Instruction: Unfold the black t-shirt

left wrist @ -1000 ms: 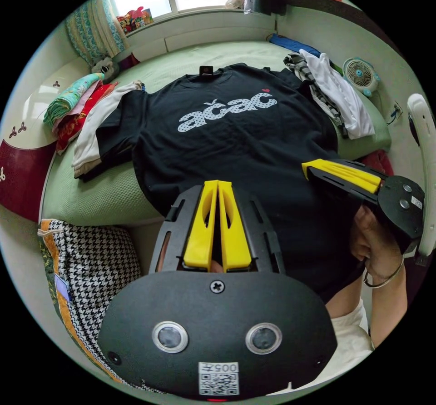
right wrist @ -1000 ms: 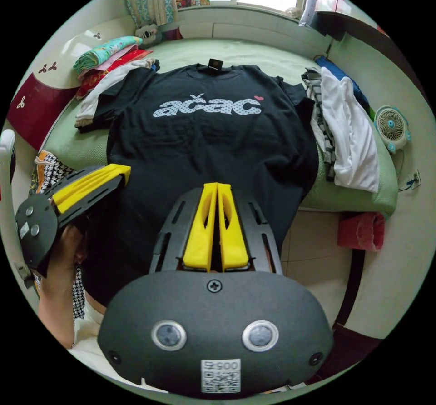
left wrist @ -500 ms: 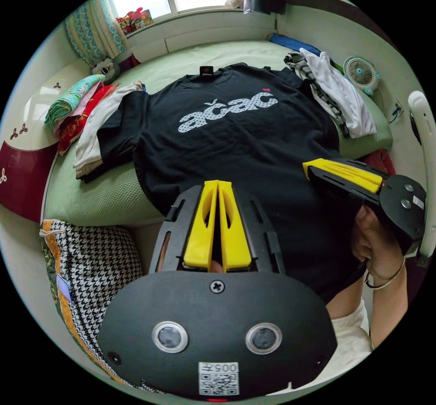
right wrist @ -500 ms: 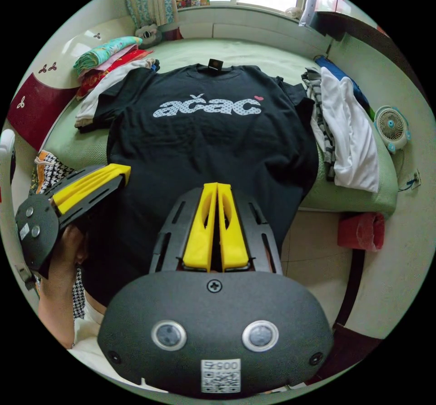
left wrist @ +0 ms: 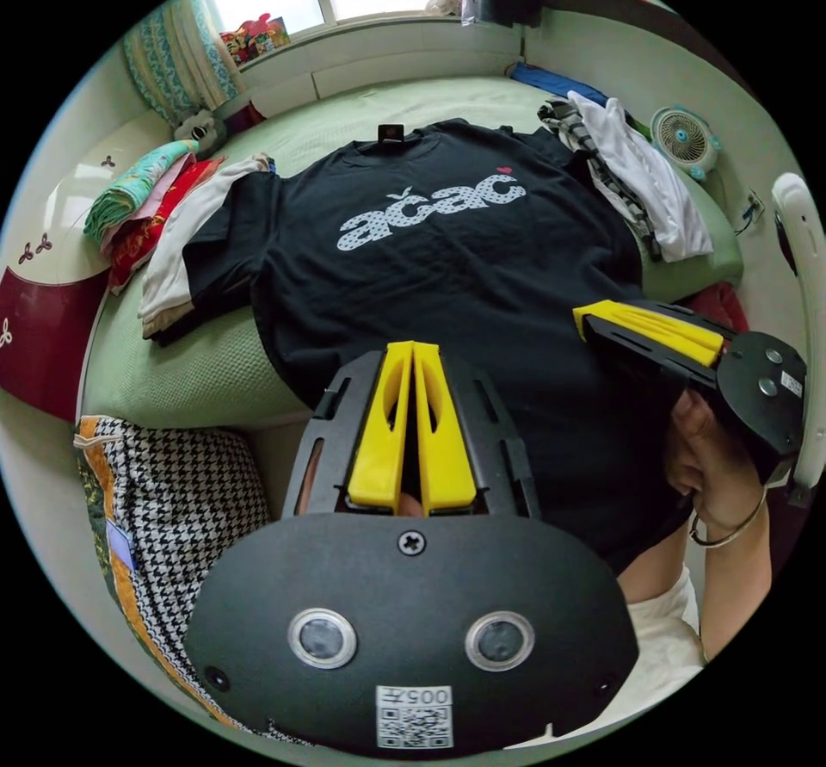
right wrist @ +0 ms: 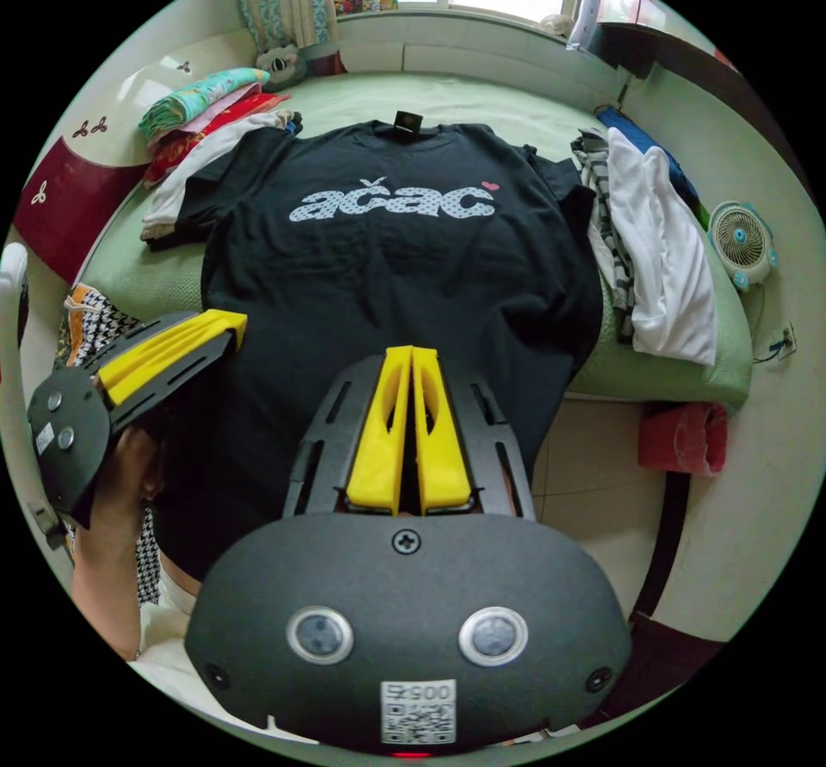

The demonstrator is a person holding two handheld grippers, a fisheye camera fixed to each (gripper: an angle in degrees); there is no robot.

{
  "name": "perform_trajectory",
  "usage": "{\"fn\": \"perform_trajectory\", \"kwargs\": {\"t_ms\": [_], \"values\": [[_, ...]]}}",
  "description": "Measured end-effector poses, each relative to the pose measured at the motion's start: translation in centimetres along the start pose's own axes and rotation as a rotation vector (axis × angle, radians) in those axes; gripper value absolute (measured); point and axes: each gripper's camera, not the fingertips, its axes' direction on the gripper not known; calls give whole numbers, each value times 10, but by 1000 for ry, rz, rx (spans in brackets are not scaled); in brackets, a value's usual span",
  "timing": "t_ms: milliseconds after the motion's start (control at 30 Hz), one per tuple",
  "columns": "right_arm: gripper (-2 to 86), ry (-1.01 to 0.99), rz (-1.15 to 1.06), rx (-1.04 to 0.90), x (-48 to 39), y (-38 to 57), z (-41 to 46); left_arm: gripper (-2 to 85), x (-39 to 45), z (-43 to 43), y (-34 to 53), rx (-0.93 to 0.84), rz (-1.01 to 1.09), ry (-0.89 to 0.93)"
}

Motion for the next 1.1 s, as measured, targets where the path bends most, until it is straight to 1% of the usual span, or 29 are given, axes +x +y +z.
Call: {"fn": "perform_trajectory", "kwargs": {"t_ms": [133,267,433,467,567,633,700,767,833,933,1000,1100], "values": [[-9,0,-2,2,-4,-3,3,-5,-18,-2,0,-8,-11,40],[-10,-7,-2,-3,-6,-8,6,-5,-47,-3,0,-19,-38,140],[-11,-58,34,-11,-4,-17,9,-3,-72,-7,3,-1,1,196],[-11,-63,35,-13,-4,-18,9,-3,-78,-10,4,13,36,240],[-10,-92,35,4,-9,-26,5,-1,-106,-24,9,106,14,303],[-6,-99,-23,89,-24,-38,-9,1,-129,-31,13,158,-29,318],[2,-125,-79,167,-41,-52,-22,6,-165,-30,16,195,-108,300],[33,-183,-156,270,-61,-67,-34,15,-194,-26,16,209,-171,261],[77,-266,-282,365,-94,-92,-38,34,-223,-18,15,204,-236,221],[105,-363,-433,361,-141,-131,-21,67,-267,-10,13,232,-330,140],[110,-388,-485,338,-167,-155,-4,96,-295,-4,10,272,-371,101],[111,-401,-563,309,-208,-190,26,106,-323,4,4,313,-408,61]]}}
